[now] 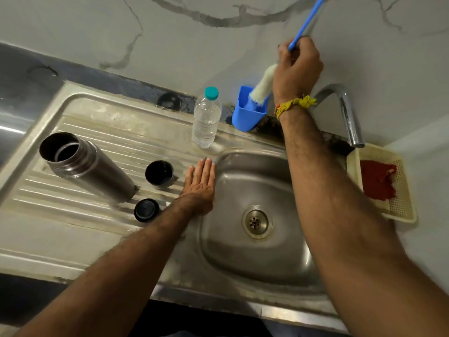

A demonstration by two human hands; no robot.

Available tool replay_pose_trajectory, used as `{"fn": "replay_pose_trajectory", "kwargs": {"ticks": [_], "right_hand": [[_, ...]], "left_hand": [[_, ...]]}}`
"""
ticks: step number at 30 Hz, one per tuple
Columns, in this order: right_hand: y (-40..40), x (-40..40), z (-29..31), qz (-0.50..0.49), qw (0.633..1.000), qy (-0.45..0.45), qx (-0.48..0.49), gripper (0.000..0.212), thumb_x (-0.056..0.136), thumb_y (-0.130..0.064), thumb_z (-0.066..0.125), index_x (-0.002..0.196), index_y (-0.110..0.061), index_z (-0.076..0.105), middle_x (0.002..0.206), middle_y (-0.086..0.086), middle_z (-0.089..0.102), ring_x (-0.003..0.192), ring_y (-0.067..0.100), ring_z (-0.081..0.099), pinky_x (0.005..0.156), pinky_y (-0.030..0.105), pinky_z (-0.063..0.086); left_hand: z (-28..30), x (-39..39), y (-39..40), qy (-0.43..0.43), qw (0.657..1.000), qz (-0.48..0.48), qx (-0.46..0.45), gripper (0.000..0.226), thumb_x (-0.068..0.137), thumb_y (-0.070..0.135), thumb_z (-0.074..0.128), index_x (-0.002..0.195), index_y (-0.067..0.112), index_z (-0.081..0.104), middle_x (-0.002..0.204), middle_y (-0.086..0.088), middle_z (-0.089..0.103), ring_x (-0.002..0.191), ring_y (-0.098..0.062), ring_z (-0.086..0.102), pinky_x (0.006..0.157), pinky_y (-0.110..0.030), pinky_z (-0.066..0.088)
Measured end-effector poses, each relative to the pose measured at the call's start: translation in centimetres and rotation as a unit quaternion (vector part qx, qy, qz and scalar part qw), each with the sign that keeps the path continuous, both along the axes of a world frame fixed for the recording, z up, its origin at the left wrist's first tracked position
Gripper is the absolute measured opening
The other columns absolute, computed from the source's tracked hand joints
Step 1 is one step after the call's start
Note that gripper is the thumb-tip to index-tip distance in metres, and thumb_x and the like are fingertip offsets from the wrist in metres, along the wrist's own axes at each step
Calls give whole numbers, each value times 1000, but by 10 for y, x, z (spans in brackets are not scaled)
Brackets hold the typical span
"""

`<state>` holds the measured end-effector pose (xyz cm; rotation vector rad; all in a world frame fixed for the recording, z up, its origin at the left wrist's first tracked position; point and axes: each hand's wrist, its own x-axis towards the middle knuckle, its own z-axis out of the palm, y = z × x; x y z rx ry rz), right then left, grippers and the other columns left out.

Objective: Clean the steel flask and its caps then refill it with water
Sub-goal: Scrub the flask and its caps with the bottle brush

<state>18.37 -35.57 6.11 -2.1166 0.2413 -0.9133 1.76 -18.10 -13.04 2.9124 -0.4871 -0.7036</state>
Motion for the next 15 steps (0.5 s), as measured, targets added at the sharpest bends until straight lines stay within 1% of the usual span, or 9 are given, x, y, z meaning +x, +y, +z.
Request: {"fn": "replay_pose_trajectory", "kwargs": {"ticks": [2, 5, 6, 8, 9, 12, 14, 15], "right_hand": [[-6, -6, -3, 5, 1000, 21, -5, 15, 88, -18, 68, 90, -3, 69, 80, -4, 69, 70, 4, 60, 60, 7, 42], [-5, -9, 4, 5, 1000, -3, -8, 15, 89, -17, 67, 89, -3, 69, 77, -8, 64, 64, -2, 54, 57, 2, 37], [-3, -9, 7, 8, 1000, 5, -12, 15, 89, -17, 67, 90, -2, 69, 78, -7, 66, 64, -2, 55, 56, 1, 35], [-1, -10, 8, 13, 999, 40, -25, 16, 90, -17, 66, 92, -1, 69, 83, 0, 71, 71, 6, 59, 55, 1, 34], [0, -9, 6, 11, 999, 44, -22, 15, 90, -17, 65, 91, -2, 68, 84, 2, 71, 72, 8, 60, 54, 1, 34], [5, -11, 4, 7, 999, 29, -13, 14, 90, -17, 64, 88, -4, 67, 78, -3, 68, 69, 10, 59, 54, 4, 34], [7, -16, 5, 15, 999, 43, -15, 13, 91, -16, 64, 89, -4, 67, 76, -7, 64, 69, 8, 58, 55, 7, 37], [6, -18, 10, 17, 999, 35, -12, 13, 91, -16, 64, 87, -4, 67, 74, -6, 64, 67, 8, 58, 56, 10, 39]], "left_hand": [[3, -1, 0, 3, 1000, -1, 2, 84, 94, 12, 36, 156, -1, -18, 166, -16, -26, 152, -34, -27, 122, -51, -15], [4, -1, 0, 5, 1000, -3, 1, 84, 94, 13, 36, 156, -1, -18, 165, -16, -27, 152, -34, -28, 121, -51, -15], [6, -1, 0, 7, 1000, -2, 1, 84, 94, 14, 37, 156, -1, -18, 165, -17, -27, 152, -34, -28, 121, -51, -15], [9, -1, -1, 13, 1000, -2, 6, 85, 94, 13, 38, 156, -1, -19, 165, -17, -27, 151, -34, -28, 121, -51, -16], [9, 0, -1, 15, 1000, -1, 7, 85, 94, 12, 37, 156, -1, -19, 165, -17, -28, 151, -34, -28, 121, -50, -16], [9, 1, -1, 13, 1000, -1, 10, 84, 95, 11, 36, 155, -1, -20, 164, -17, -29, 151, -34, -30, 120, -50, -17], [9, 0, -1, 24, 1000, -5, 13, 85, 95, 11, 37, 155, -1, -21, 164, -17, -29, 150, -34, -30, 120, -51, -17], [8, 1, -2, 22, 1000, -3, 12, 86, 95, 12, 39, 155, -1, -21, 164, -18, -29, 150, -34, -30, 120, -51, -17]]}}
